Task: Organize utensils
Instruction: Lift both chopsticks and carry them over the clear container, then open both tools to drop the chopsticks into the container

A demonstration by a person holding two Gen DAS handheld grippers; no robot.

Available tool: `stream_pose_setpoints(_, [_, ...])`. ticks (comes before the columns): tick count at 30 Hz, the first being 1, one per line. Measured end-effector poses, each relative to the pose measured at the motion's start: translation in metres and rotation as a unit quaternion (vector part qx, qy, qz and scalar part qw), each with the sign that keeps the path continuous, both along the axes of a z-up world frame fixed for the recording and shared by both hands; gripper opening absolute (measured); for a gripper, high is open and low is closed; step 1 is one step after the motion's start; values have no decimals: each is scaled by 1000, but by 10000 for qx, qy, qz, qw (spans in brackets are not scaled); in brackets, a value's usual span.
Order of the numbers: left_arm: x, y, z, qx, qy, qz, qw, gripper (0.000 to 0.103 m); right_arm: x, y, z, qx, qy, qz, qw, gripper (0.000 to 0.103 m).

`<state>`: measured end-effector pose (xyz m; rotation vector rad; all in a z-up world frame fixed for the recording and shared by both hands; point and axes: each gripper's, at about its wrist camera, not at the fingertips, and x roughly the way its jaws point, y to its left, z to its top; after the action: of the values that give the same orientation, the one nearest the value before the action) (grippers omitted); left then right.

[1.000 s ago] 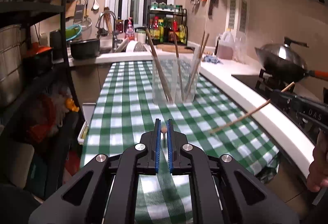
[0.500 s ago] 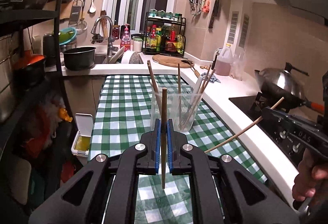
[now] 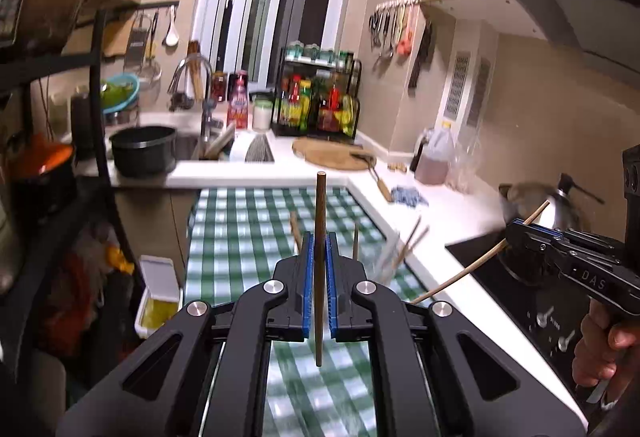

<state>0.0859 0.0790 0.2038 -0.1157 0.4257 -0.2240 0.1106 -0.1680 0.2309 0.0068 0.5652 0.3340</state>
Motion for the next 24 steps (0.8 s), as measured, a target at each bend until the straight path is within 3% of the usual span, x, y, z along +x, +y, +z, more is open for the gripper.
stream_pose_setpoints(6, [30, -9, 39, 24, -427, -53, 9991, 6, 40, 8, 31, -82, -159, 104, 9998, 6])
stream_pose_setpoints(10, [55, -6, 49, -262, -618, 30, 9977, 6, 65, 9, 33, -27, -220, 33, 9997, 6])
stream_pose_setpoints(13, [75, -10, 40, -321, -524, 41, 9981, 6, 81, 12, 20, -57, -151, 33, 9999, 6])
stream_pose_setpoints(24, [123, -33, -23, 14, 190, -127, 9997, 6, 110, 16, -23, -216, 261, 91, 9994, 6])
